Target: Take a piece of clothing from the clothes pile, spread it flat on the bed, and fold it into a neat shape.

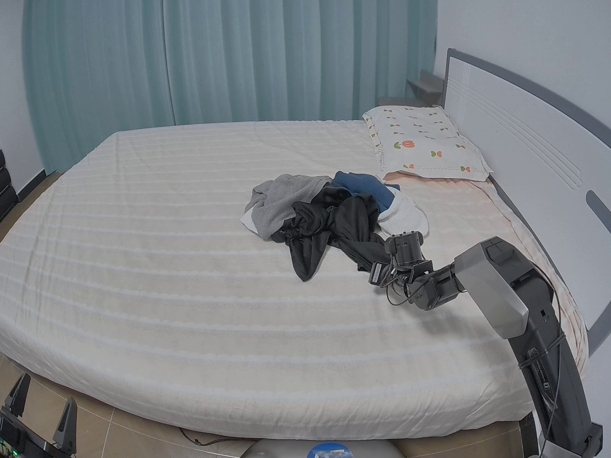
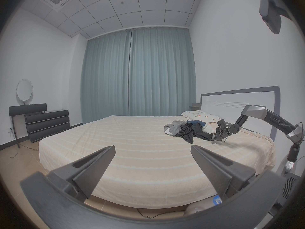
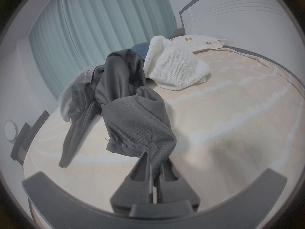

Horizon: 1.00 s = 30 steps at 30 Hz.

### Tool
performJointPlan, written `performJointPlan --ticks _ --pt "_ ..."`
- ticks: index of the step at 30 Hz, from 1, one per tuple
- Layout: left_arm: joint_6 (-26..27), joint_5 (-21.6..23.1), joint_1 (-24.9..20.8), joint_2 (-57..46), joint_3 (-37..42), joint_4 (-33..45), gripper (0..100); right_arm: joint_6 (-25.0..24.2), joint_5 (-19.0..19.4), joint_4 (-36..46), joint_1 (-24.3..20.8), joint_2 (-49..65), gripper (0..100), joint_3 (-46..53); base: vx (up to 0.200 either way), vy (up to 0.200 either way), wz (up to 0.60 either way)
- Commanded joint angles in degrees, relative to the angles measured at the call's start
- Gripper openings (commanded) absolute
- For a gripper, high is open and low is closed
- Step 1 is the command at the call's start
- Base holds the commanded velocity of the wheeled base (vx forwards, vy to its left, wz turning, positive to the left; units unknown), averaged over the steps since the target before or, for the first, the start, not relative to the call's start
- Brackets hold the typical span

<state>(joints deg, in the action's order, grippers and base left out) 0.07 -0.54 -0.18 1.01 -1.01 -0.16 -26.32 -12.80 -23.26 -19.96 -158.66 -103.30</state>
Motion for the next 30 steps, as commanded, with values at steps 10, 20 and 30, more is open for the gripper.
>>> performJointPlan --ticks 10,20,30 --pt "0.0 0.0 0.0 -1.0 1.0 0.0 100 -5.2 3.4 -8.0 0.3 21.5 0 27.1 0.000 0.000 0.00" --pt "0.0 -0.1 0.0 -1.0 1.0 0.0 100 -5.4 6.6 -25.1 -1.8 40.5 0 58.7 0.000 0.000 0.00" --pt "0.0 0.0 0.0 -1.0 1.0 0.0 100 -12.4 6.7 -44.6 -5.3 53.0 0 87.3 0.000 0.000 0.00"
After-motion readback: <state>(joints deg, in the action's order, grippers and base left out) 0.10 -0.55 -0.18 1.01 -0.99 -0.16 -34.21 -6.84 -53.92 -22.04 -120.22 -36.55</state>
